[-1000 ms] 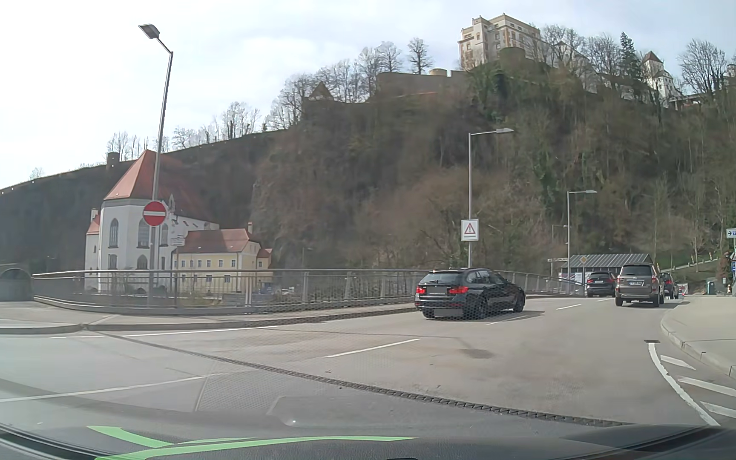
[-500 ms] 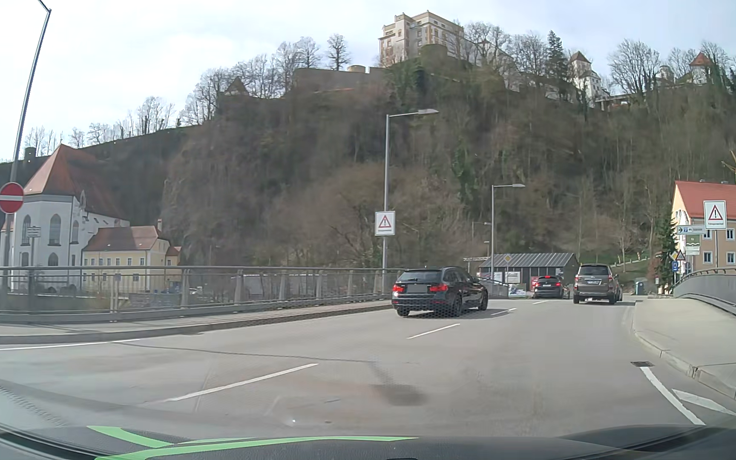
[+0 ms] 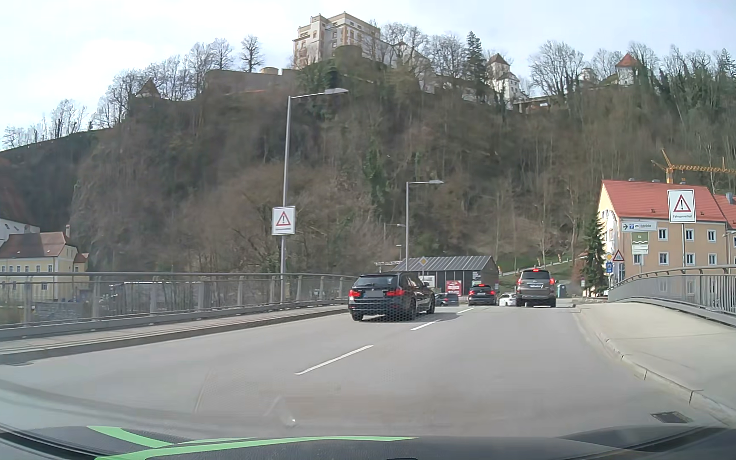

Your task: Follow the waypoints while adhering to traffic rules and regulations

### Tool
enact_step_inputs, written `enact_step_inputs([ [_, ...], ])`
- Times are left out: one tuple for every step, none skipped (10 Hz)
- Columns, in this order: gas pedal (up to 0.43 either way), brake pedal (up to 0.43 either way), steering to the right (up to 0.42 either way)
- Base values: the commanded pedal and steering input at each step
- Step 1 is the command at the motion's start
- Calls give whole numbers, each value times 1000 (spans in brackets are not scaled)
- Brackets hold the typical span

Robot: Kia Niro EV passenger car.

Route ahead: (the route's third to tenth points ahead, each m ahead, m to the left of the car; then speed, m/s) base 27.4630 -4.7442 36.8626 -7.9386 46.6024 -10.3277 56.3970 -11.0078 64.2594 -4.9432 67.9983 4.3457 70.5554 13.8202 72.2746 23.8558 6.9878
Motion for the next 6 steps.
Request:
enact_step_inputs([
  [268, 0, 207],
  [268, 0, 195],
  [268, 0, 182],
  [268, 0, 169],
  [268, 0, 154],
  [280, 0, 142],
])
